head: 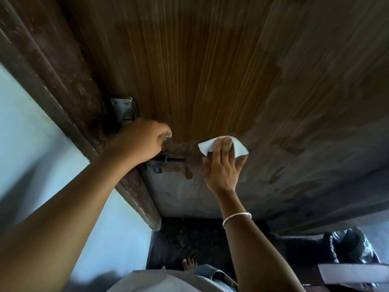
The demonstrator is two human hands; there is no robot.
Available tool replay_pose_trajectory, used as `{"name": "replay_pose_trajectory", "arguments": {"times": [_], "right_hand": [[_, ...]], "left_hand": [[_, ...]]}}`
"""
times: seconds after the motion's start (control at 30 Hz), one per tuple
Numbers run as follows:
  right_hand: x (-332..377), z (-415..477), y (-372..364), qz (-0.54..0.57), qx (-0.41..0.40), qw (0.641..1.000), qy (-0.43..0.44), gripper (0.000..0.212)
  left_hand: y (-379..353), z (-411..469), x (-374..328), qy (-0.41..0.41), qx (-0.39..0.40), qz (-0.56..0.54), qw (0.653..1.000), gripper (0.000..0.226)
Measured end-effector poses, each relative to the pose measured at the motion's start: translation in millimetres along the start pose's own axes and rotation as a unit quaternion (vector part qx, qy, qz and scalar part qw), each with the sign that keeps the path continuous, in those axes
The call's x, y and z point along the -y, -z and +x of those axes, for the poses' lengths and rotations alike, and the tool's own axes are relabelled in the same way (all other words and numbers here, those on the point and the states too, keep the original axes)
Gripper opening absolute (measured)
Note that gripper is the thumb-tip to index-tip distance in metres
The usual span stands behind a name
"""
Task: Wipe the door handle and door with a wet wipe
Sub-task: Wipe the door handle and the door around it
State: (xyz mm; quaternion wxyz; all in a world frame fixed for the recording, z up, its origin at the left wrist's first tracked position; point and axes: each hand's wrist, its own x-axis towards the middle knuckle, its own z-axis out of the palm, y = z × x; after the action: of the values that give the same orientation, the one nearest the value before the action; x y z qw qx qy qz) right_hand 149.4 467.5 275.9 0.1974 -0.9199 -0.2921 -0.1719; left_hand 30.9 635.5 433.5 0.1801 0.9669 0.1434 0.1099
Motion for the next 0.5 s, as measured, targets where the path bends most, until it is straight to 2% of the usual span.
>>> {"name": "replay_pose_trajectory", "arguments": {"times": [0.1,0.2,0.27,0.37,0.5], "right_hand": [[21,19,4,-0.017,-0.046,0.998,0.05,0.07],[65,28,2,-0.045,-0.04,0.97,0.234,0.061],[82,29,-1,-0.078,-0.038,0.947,0.31,0.049],[76,27,-1,-0.066,-0.053,0.954,0.288,0.047],[59,25,0,-0.069,-0.045,0.975,0.209,0.07]], "left_hand": [[4,1,2,0.005,0.02,-0.019,1.0,0.025],[11,-2,8,0.005,0.016,-0.018,1.0,0.023],[17,-8,16,0.006,-0.024,-0.009,1.0,0.019],[23,-19,29,0.008,-0.09,0.013,0.996,0.016],[18,-28,30,-0.007,-0.128,0.018,0.992,0.022]]}}
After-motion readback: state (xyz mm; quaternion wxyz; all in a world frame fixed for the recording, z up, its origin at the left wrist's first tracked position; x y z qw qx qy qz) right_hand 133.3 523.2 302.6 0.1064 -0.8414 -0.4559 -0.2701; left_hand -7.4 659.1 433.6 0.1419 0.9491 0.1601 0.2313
